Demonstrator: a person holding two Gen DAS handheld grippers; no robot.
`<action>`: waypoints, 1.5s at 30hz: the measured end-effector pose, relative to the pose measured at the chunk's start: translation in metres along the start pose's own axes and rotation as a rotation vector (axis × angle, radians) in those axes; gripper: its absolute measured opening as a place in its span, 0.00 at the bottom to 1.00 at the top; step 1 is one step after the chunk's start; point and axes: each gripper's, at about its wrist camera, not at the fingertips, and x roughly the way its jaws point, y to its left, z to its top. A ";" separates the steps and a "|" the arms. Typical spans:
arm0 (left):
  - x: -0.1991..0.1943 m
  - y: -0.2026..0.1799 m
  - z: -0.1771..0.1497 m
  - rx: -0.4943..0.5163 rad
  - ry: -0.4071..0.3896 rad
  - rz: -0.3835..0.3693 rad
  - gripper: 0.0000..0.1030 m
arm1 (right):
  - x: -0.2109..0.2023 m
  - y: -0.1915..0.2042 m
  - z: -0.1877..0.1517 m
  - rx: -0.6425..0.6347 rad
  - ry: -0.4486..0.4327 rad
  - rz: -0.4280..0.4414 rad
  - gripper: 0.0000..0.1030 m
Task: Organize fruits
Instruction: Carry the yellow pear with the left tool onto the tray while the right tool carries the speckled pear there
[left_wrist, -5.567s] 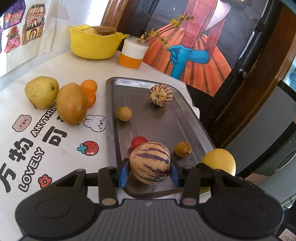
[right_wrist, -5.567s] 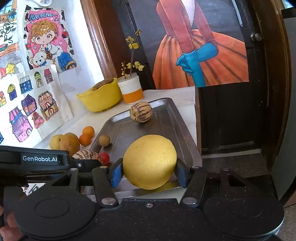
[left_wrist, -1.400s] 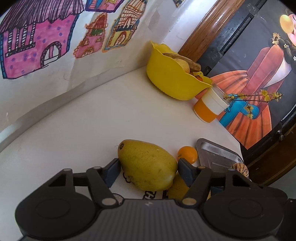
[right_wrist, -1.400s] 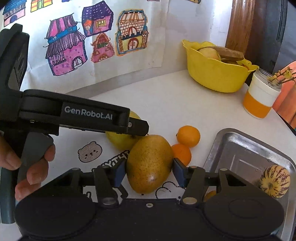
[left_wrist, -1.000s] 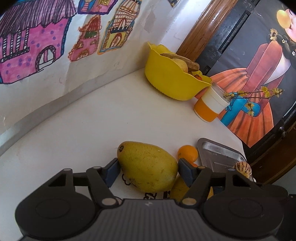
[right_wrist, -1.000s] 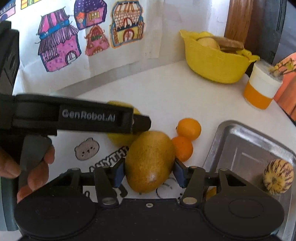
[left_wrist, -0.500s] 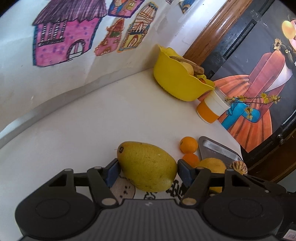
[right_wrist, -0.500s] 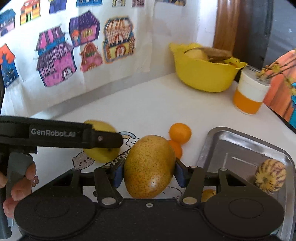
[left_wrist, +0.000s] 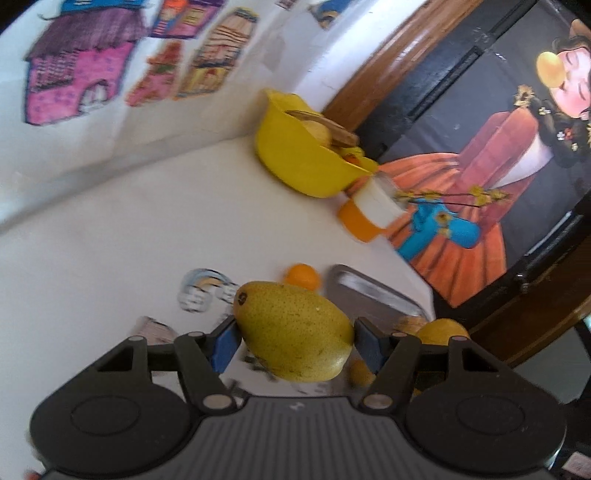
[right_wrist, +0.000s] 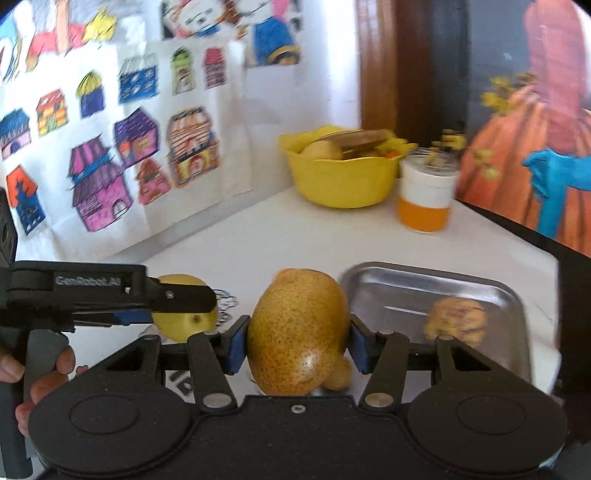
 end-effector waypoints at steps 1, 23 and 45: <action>0.002 -0.007 -0.002 0.003 0.002 -0.012 0.68 | -0.005 -0.007 -0.002 0.012 -0.004 -0.012 0.54; 0.053 -0.118 -0.068 0.187 0.114 -0.067 0.68 | -0.050 -0.090 -0.075 0.120 -0.026 -0.131 0.54; 0.068 -0.127 -0.076 0.228 0.141 0.007 0.68 | -0.047 -0.098 -0.087 0.156 -0.044 -0.114 0.55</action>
